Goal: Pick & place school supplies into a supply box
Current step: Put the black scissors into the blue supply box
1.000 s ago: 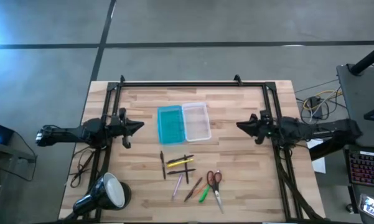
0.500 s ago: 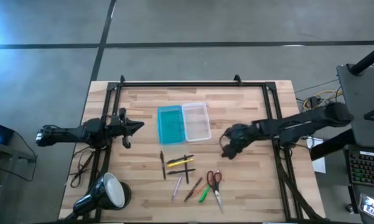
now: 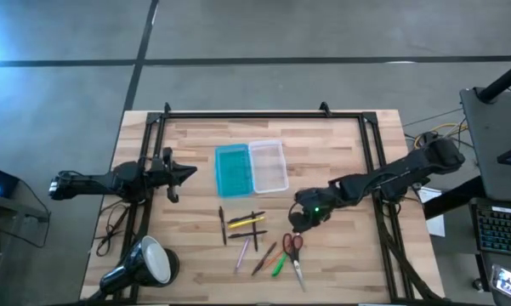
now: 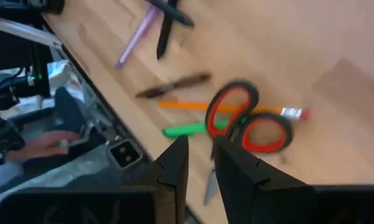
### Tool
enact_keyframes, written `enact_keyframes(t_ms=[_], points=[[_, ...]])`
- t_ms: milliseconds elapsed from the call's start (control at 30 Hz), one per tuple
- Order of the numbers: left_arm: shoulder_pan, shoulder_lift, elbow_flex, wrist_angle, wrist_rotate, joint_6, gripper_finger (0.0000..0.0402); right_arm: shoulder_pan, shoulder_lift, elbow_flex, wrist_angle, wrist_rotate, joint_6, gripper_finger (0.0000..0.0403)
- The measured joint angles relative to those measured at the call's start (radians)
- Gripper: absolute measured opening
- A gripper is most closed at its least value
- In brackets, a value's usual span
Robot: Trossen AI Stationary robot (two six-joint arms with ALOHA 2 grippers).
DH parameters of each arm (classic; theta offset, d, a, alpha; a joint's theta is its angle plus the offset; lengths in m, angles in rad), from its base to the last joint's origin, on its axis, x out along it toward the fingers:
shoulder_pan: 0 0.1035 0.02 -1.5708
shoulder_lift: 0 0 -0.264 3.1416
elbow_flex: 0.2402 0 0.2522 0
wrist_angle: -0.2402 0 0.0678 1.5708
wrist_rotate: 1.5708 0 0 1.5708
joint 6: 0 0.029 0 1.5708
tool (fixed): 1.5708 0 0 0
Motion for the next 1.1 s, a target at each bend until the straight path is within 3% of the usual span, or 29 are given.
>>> enact_keyframes(t_ms=[133,367,700,800,1000,1100], points=[[0.0,0.0,0.0,0.0,0.0,0.0,0.0,0.059,0.013,0.01,-0.001,0.07,0.02,0.0068],[0.0,0.004,0.0,0.0,0.0,0.0,0.0,0.155,0.03,0.013,0.001,0.334,0.142,0.0077],[0.001,0.008,0.0,0.0,0.0,0.0,0.0,0.233,0.22,0.108,-0.014,0.406,0.327,0.0175],[0.001,0.008,0.0,0.0,0.0,0.0,0.0,0.239,0.313,0.216,-0.147,0.414,0.361,0.0192],[0.0,0.008,0.0,0.0,0.0,0.0,0.0,0.254,0.467,0.504,-0.61,0.456,0.363,0.0195],[0.0,0.008,0.0,0.0,0.0,0.0,0.0,0.256,0.515,0.612,-0.699,0.47,0.348,0.0196]])
